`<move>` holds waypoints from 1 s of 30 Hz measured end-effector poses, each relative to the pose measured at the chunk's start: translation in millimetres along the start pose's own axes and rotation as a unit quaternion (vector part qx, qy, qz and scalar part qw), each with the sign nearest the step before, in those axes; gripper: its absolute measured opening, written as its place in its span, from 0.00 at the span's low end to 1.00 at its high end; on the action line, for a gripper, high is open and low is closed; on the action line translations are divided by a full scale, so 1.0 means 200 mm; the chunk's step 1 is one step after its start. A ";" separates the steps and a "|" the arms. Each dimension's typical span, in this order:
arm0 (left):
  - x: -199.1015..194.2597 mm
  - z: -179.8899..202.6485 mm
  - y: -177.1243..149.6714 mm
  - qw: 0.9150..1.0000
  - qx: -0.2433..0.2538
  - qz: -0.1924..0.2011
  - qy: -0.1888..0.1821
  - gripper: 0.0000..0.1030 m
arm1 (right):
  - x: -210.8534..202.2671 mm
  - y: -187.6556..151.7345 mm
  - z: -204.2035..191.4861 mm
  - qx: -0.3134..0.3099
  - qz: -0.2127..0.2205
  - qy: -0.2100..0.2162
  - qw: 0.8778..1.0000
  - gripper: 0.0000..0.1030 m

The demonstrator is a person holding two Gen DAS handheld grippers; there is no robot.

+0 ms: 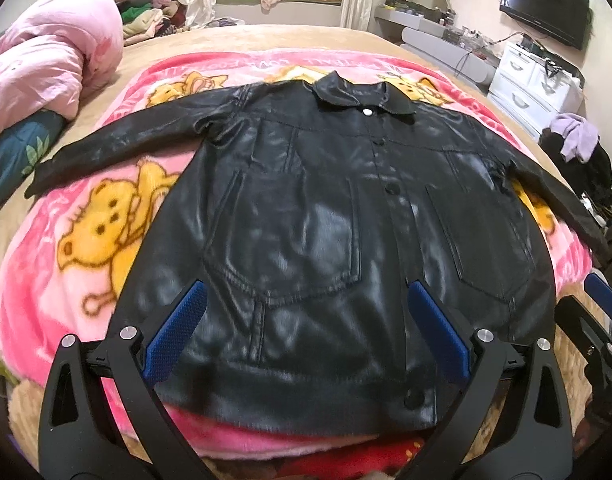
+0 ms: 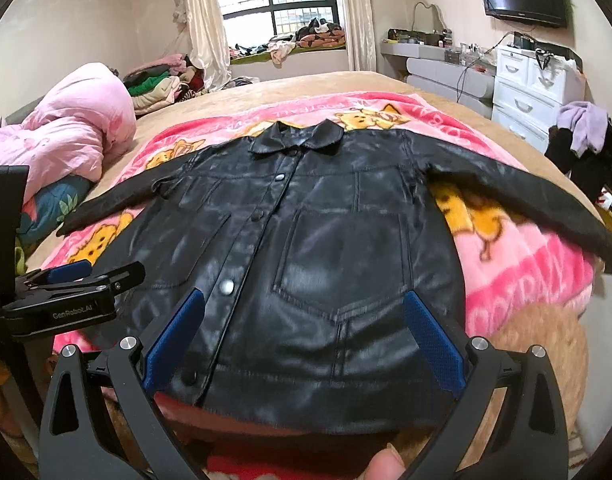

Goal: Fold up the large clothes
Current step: 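Move the right tool toward the jacket sleeve nearest it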

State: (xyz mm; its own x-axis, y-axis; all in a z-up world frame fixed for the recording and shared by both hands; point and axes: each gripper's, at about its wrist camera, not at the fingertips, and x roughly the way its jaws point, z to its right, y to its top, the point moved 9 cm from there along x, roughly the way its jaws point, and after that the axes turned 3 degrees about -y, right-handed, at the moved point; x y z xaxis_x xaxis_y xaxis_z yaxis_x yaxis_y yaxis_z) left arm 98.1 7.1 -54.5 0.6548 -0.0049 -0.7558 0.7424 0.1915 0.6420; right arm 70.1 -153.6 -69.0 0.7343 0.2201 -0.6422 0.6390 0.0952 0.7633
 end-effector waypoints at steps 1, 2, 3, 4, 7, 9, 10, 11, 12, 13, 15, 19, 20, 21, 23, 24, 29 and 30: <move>0.01 0.00 0.03 1.000 -0.001 0.000 0.001 0.92 | 0.01 0.02 0.00 0.002 0.000 0.002 1.000 0.96; 0.02 0.00 0.05 1.000 -0.001 0.000 0.003 0.92 | 0.02 0.05 0.00 0.003 0.001 0.006 1.000 0.96; 0.03 -0.01 0.07 1.000 -0.001 0.001 0.004 0.92 | 0.04 0.08 0.00 0.004 0.000 0.009 1.000 0.96; 0.04 -0.01 0.10 1.000 -0.002 0.002 0.005 0.92 | 0.05 0.11 0.01 0.001 0.002 0.007 1.000 0.96; 0.07 -0.01 0.16 1.000 -0.007 0.001 0.002 0.92 | 0.08 0.19 0.01 -0.005 0.012 -0.004 1.000 0.96; 0.09 0.00 0.19 1.000 -0.010 0.000 0.000 0.92 | 0.11 0.25 0.02 -0.008 0.018 -0.008 1.000 0.96; 0.10 0.00 0.22 1.000 -0.011 -0.001 -0.002 0.92 | 0.12 0.27 0.02 -0.007 0.018 -0.007 1.000 0.96; 0.11 0.00 0.23 1.000 -0.013 -0.001 -0.001 0.92 | 0.14 0.30 0.03 -0.005 0.018 -0.005 1.000 0.96; 0.11 0.00 0.25 1.000 -0.014 0.000 -0.001 0.92 | 0.16 0.32 0.03 -0.004 0.016 -0.004 1.000 0.96; 0.12 0.01 0.27 1.000 -0.012 0.003 -0.004 0.92 | 0.17 0.33 0.04 -0.003 0.015 -0.004 1.000 0.96; 0.13 0.02 0.32 1.000 -0.012 0.007 -0.003 0.92 | 0.20 0.38 0.04 -0.003 0.013 -0.001 1.000 0.96; 0.17 0.04 0.42 1.000 -0.009 0.012 0.001 0.92 | 0.24 0.47 0.06 0.002 0.020 -0.003 1.000 0.96; 0.18 0.04 0.44 1.000 -0.009 0.012 0.001 0.92 | 0.25 0.49 0.07 0.002 0.023 -0.005 1.000 0.96; 0.19 0.05 0.47 1.000 -0.010 0.012 0.002 0.92 | 0.27 0.52 0.08 0.005 0.024 -0.008 1.000 0.96; 0.21 0.06 0.51 1.000 -0.008 0.012 0.000 0.92 | 0.30 0.56 0.10 0.016 0.025 -0.004 1.000 0.96; 0.22 0.07 0.53 1.000 -0.008 0.011 0.001 0.92 | 0.32 0.59 0.10 0.021 0.023 -0.002 1.000 0.96; 0.30 0.11 0.64 1.000 -0.011 0.008 0.005 0.92 | 0.39 0.73 0.16 0.034 0.032 -0.011 0.999 0.96; 0.32 0.11 0.65 1.000 -0.010 0.006 0.004 0.92 | 0.40 0.75 0.18 0.038 0.034 -0.015 0.999 0.96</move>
State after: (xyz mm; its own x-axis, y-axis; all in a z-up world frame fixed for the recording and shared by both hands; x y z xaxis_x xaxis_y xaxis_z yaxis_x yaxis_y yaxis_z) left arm 240.1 9.4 -15.5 0.6629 0.0050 -0.7487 0.7310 0.2118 0.6486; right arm 232.5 -156.8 -7.7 0.7826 0.1942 -0.5915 0.6019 0.0069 0.7986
